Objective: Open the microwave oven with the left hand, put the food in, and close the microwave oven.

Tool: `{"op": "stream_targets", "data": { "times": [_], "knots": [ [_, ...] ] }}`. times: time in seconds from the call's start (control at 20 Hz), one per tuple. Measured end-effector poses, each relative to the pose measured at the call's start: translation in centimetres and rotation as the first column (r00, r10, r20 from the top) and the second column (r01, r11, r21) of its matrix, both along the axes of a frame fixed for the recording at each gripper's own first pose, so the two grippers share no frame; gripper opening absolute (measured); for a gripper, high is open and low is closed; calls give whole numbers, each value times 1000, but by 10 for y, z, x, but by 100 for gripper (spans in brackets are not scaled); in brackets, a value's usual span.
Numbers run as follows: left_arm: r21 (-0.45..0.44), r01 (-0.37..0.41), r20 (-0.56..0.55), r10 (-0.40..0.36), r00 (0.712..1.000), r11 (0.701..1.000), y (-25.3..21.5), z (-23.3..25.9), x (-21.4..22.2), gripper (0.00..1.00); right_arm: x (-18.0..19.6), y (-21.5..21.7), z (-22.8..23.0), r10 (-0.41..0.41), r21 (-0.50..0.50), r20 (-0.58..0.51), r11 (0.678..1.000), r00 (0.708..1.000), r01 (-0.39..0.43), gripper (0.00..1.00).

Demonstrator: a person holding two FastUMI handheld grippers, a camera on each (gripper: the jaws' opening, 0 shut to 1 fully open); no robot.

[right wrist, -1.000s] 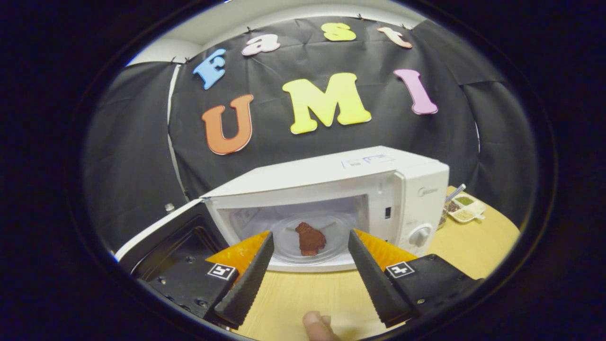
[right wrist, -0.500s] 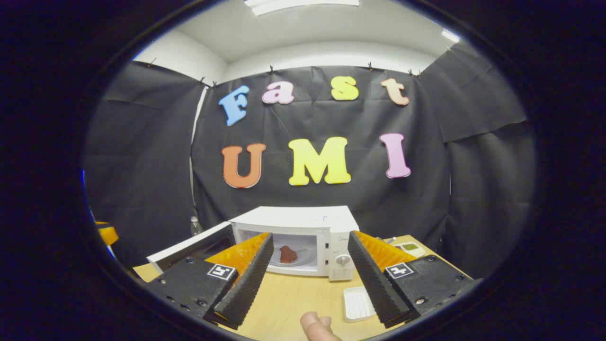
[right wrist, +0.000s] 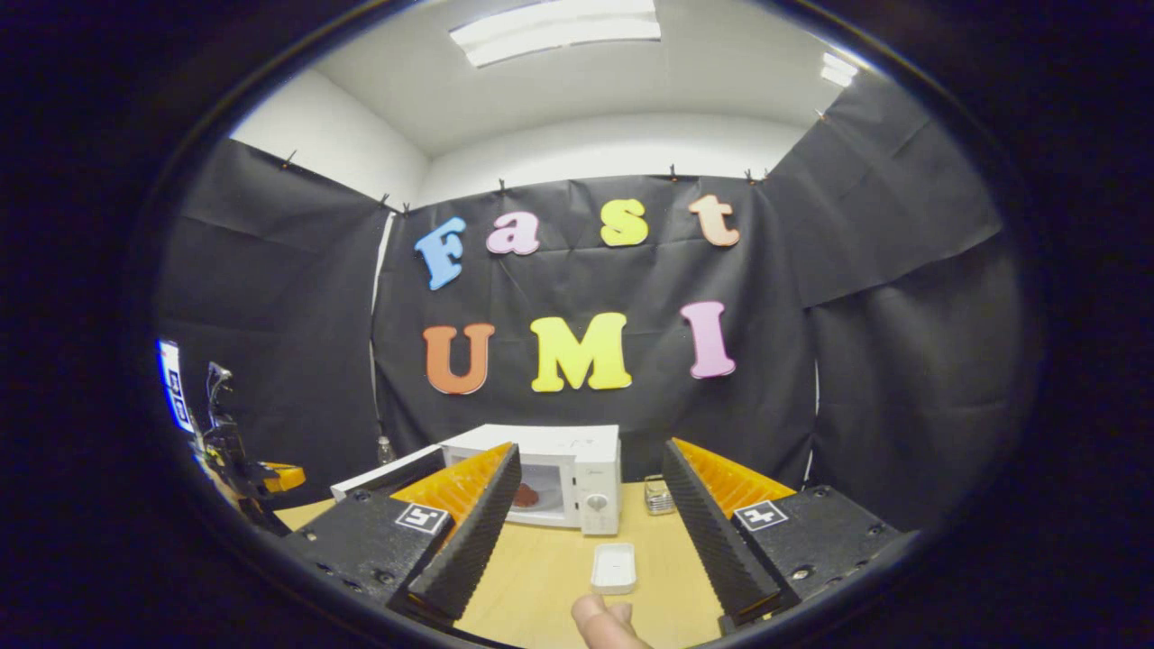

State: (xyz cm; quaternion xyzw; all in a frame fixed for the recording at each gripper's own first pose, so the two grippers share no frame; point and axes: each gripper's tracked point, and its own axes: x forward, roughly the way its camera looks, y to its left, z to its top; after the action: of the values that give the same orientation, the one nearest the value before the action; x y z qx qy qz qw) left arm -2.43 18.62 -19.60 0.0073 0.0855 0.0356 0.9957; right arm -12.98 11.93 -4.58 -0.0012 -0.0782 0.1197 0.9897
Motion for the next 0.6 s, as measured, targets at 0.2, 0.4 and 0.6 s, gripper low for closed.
{"op": "stream_targets", "data": {
  "times": [0.2,0.4,0.6],
  "knots": [
    [-20,30,-24,-31,999,999,-13,-23,25,2,-6,-23,-5,-2,28,-24,1000,1000,3,100],
    [-41,33,-53,-36,998,999,-16,-52,42,3,-6,-31,-12,7,28,-46,1000,999,-6,100],
    [-38,56,-62,-59,996,998,-27,-64,45,0,-7,-31,-14,19,36,-56,999,998,-17,100]
  ]
}}
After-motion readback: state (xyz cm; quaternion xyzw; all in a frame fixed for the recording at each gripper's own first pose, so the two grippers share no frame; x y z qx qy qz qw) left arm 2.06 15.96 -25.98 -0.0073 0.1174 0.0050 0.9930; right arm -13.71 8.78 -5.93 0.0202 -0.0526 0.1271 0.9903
